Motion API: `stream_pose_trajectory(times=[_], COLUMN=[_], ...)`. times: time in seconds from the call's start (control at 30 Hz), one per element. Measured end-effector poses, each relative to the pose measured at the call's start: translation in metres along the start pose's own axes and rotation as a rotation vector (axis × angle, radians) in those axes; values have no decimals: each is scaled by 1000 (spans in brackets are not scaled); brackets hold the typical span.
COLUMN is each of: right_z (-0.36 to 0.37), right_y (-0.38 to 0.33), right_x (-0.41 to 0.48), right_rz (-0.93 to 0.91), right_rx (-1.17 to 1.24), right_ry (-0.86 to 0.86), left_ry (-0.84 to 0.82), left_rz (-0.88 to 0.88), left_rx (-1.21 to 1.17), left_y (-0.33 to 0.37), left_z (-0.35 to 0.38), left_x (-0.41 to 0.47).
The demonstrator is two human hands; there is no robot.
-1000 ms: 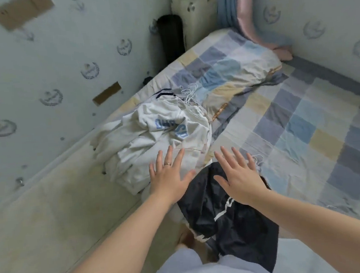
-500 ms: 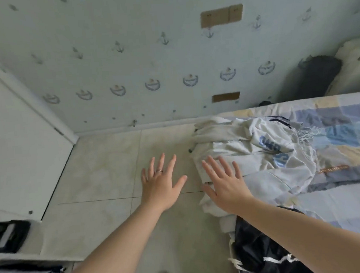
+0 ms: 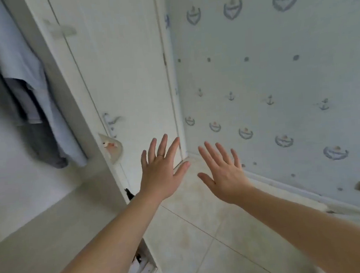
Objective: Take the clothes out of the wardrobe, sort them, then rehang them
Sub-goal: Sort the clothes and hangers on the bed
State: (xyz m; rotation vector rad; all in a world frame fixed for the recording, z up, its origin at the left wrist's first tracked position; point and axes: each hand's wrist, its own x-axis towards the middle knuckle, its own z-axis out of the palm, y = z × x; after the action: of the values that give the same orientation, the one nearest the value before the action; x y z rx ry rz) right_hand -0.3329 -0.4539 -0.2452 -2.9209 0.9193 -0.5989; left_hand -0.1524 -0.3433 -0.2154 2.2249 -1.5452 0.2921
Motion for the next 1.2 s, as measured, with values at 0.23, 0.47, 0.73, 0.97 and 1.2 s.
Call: stream_pose_trajectory(times=[0.23, 0.47, 0.73, 0.97, 1.2], right_z=[-80, -155, -219, -265, -294], right_y=[-117, -220, -305, -357, -401], right_x=[156, 244, 327, 412, 483], right_rz=[-225, -394, -575, -646, -719], right_rx=[9, 7, 66, 109, 45], right_ry=[264, 450, 558, 701, 788], left_ry=[327, 486, 566, 580, 545], left_rz=[-29, -70, -205, -330, -418], left_rx=[155, 338, 442, 403, 324], left_y=[-99, -182, -267, -325, -370], left_z=[-159, -293, -384, -418, -441], left_x=[39, 56, 88, 134, 195])
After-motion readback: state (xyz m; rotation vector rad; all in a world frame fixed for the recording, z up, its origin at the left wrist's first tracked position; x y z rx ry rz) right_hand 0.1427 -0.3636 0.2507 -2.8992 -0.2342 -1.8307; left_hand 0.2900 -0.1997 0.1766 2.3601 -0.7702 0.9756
